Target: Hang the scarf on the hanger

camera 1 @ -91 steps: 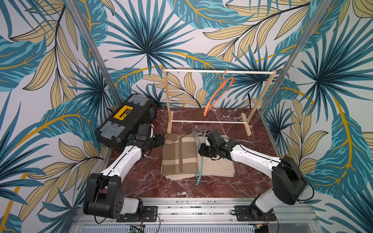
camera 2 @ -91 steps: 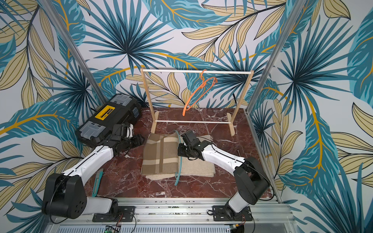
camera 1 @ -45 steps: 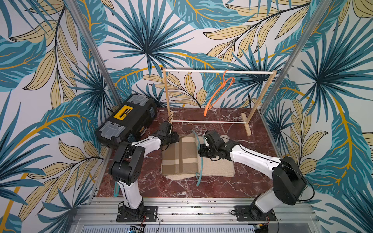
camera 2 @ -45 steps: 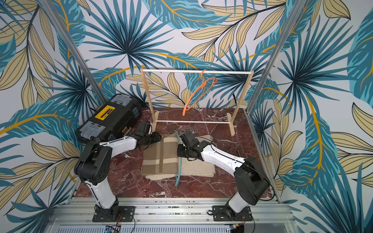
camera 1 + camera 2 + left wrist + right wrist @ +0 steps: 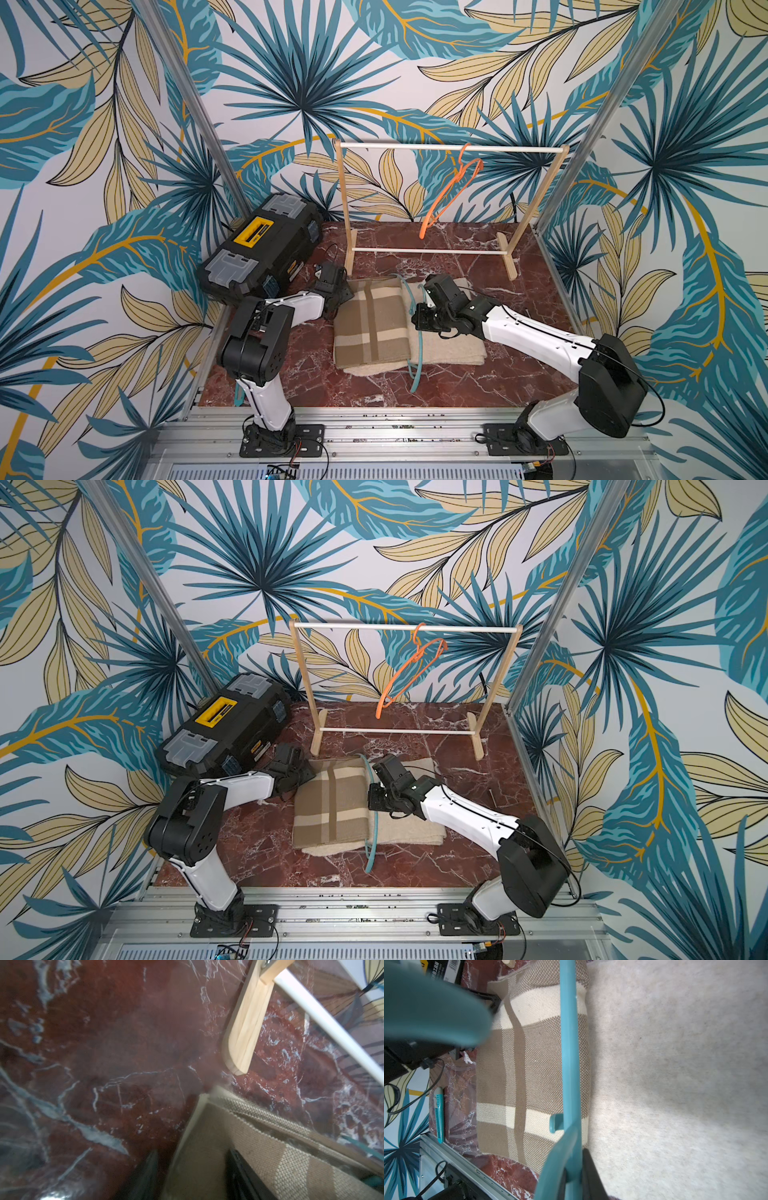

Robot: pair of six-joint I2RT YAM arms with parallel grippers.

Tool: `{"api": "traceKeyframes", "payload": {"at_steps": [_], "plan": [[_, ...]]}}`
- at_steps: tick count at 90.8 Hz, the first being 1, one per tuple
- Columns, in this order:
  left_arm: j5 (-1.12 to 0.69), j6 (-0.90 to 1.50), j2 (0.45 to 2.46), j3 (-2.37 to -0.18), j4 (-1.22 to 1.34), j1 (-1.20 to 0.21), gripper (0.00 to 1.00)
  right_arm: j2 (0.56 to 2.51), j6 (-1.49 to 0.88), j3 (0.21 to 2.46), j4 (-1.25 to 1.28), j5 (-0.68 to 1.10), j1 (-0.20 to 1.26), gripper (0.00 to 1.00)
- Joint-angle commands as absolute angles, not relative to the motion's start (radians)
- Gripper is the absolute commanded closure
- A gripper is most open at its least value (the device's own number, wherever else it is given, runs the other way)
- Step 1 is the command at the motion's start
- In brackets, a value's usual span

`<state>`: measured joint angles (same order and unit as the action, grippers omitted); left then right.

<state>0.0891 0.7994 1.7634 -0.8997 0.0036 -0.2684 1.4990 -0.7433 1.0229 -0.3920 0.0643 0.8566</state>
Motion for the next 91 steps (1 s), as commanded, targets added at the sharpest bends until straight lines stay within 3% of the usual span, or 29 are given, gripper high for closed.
{"api": "traceKeyframes", "payload": {"at_steps": [1,53,76,91], "plan": [[0.058,0.86,1.717,-0.885,0.097,-0.269,0.4,1.529,-0.719,1.061,-0.417,0.015,0.863,1.0],[-0.005,0.782,1.139,-0.864,-0.263,-0.37,0.43,1.644,-0.562,1.558,-0.743,0.021,0.904,1.0],[0.013,0.723,0.987,-0.994,-0.488,-0.478,0.53,1.836,-0.542,2.061,-1.071,0.093,0.911,1.0],[0.053,0.688,0.926,-1.088,-0.584,-0.545,0.45,1.973,-0.553,2.359,-1.23,0.126,0.913,1.0]]}}
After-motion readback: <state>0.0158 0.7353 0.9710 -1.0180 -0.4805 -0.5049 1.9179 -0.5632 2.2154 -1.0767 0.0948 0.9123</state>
